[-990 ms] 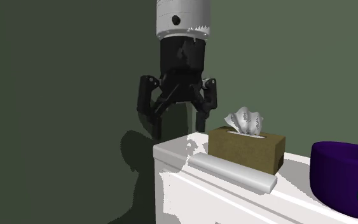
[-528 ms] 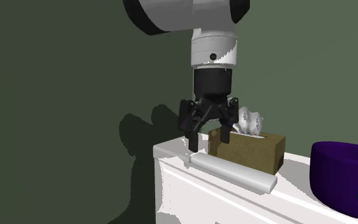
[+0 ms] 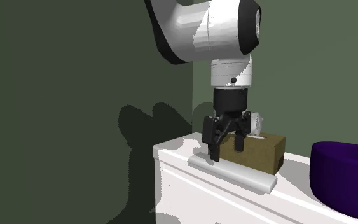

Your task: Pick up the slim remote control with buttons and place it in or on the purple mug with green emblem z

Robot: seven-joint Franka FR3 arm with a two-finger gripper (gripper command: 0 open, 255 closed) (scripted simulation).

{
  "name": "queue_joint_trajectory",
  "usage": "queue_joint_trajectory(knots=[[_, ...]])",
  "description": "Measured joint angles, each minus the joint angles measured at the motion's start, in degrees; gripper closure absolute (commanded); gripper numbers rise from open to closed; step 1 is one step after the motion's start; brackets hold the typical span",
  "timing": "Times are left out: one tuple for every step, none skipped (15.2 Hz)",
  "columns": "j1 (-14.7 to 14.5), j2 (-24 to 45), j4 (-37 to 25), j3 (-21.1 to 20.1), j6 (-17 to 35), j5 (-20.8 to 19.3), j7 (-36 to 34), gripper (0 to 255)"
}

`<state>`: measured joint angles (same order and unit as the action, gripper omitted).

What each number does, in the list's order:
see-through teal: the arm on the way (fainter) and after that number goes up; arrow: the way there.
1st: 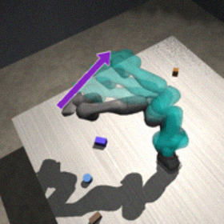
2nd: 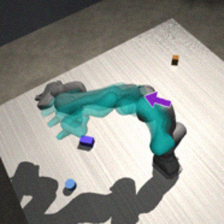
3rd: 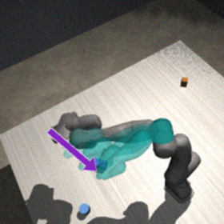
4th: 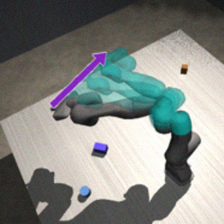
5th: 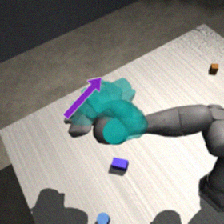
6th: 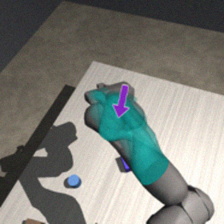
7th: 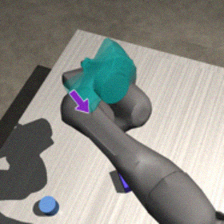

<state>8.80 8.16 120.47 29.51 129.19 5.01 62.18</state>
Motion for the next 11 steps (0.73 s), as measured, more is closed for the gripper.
queue_joint_trajectory(knots=[[0.15,-0.05,0.16,-0.06,0.18,0.40,0.51,0],[0.21,0.20,0.37,-0.13,0.70,0.66,0.69,0],[0.23,0.39,0.89,-0.18,1.79,0.84,0.78,0],[0.40,1.31,0.37,-0.26,3.02,1.44,0.88,0],[0.63,2.02,0.63,-0.26,5.49,1.80,1.38,0],[0.77,2.57,0.30,-0.37,5.73,2.13,1.77,0],[0.72,2.74,-0.02,-0.40,5.16,2.09,1.59,0],[0.80,2.80,-0.14,-0.42,4.86,2.23,1.72,0],[0.77,2.46,0.65,-0.44,5.77,2.07,1.93,0],[0.87,2.69,0.21,-0.48,5.57,2.27,1.97,0],[0.84,2.69,0.25,-0.50,5.47,2.15,1.92,0]])
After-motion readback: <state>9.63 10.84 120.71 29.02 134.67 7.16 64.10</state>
